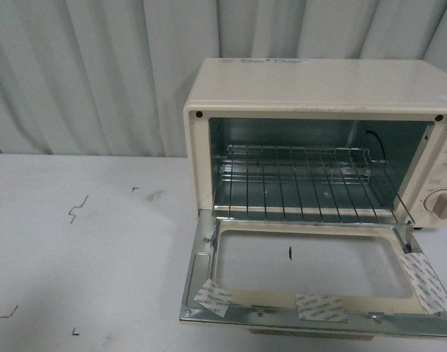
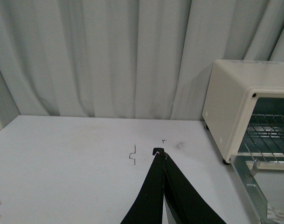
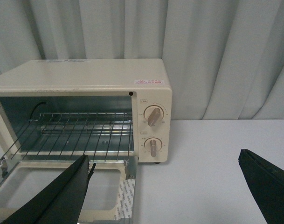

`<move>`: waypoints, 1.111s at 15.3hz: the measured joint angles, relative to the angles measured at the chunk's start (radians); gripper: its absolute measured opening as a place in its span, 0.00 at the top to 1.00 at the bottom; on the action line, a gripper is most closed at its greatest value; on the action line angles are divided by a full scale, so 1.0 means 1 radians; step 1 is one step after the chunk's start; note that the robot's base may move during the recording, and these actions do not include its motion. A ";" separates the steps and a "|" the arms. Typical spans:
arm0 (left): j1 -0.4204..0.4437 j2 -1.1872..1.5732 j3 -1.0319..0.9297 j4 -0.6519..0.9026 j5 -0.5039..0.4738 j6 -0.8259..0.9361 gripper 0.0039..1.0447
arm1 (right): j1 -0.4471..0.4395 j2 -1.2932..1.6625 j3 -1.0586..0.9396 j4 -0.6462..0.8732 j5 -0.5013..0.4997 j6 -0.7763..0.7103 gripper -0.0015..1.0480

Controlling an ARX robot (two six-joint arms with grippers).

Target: Open oven

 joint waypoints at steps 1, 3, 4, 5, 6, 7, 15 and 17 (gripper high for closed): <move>0.000 0.000 0.000 -0.003 0.000 0.000 0.99 | 0.000 0.000 0.000 0.001 0.000 0.000 0.06; 0.000 0.000 0.000 -0.003 0.000 0.000 0.91 | 0.000 0.000 0.000 0.000 0.000 0.000 0.06; 0.000 0.000 0.000 -0.003 0.000 0.000 0.75 | 0.000 0.000 0.000 0.000 0.000 0.000 0.06; 0.000 0.000 0.000 -0.003 0.000 0.000 0.64 | 0.000 0.000 0.000 0.000 0.000 0.000 0.06; 0.000 0.000 0.000 -0.003 0.000 0.000 0.54 | 0.000 0.000 0.000 0.000 0.000 0.000 0.06; 0.000 0.000 0.000 -0.003 0.000 0.000 0.44 | 0.000 0.000 0.000 0.000 0.000 0.000 0.06; 0.000 0.000 0.000 -0.003 0.000 0.000 0.06 | 0.000 0.000 0.000 0.000 0.000 0.000 0.06; 0.000 0.000 0.000 -0.003 0.000 0.000 0.06 | 0.000 0.000 0.000 0.000 0.000 0.000 0.06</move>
